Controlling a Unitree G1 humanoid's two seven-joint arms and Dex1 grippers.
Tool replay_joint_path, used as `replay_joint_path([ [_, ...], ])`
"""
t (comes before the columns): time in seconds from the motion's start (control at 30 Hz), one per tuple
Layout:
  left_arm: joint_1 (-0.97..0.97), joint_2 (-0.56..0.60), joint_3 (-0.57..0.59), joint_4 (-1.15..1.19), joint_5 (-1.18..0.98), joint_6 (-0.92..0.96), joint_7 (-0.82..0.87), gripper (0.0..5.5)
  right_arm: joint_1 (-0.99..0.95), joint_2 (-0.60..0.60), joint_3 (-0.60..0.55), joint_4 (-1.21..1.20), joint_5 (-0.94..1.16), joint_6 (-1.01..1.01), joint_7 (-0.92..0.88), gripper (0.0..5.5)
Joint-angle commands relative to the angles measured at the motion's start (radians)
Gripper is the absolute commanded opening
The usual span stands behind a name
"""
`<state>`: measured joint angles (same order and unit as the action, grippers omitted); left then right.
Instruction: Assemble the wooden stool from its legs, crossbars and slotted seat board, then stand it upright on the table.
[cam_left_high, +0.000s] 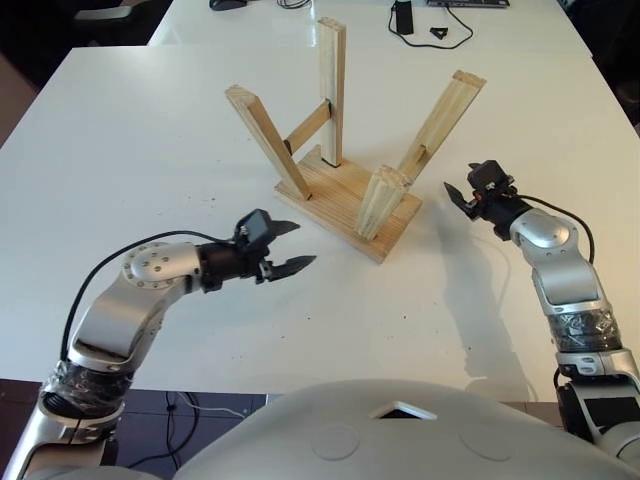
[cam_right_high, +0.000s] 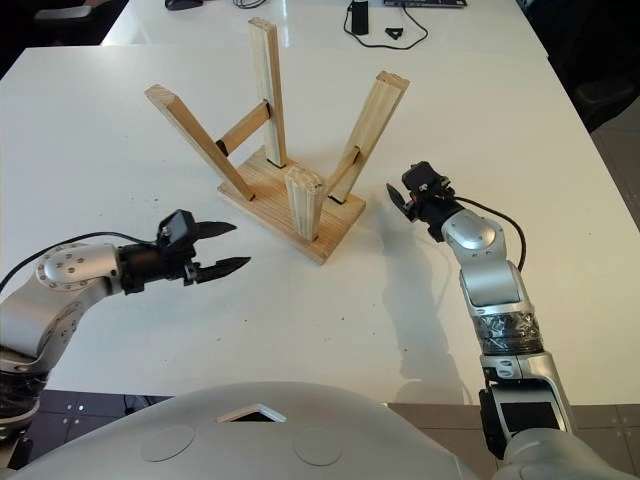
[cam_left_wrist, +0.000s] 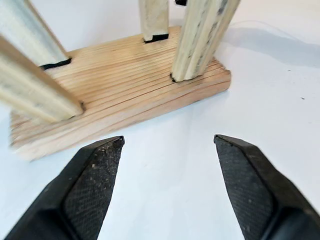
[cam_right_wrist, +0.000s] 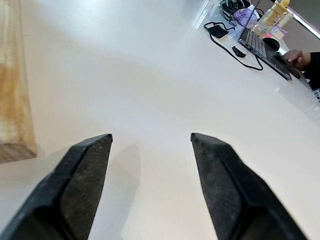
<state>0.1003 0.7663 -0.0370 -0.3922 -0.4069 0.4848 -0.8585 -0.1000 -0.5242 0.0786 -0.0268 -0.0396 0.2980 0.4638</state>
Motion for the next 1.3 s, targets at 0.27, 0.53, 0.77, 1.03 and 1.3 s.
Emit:
replay_joint_path([
  [0.27, -0.449, -0.153, 0.000, 0.829, 0.275, -0.361, 0.200, 3.32, 0.012, -0.061, 0.054, -0.020, -0.020, 0.002, 0.132, 2.92],
  [0.53, -0.666, -0.266, -0.138, 1.308, 0.520, -0.697, 0.308, 3.32, -0.074, 0.001, 0.137, 0.100, -0.064, -0.048, 0.128, 2.92],
  [0.77, -0.490, -0.240, -0.168, 1.099, 0.466, -0.768, 0.099, 3.32, -0.138, 0.051, 0.168, 0.200, -0.085, -0.109, 0.119, 2.92],
  [1.03, -0.191, -0.139, -0.090, 0.692, 0.363, -0.597, 0.070, 3.32, -0.107, 0.062, 0.162, 0.182, -0.044, -0.156, 0.162, 2.92],
  [1.3, 0.008, -0.128, -0.020, 0.445, 0.340, -0.485, 0.137, 3.32, -0.057, -0.073, 0.055, 0.131, -0.010, -0.155, 0.232, 2.92],
])
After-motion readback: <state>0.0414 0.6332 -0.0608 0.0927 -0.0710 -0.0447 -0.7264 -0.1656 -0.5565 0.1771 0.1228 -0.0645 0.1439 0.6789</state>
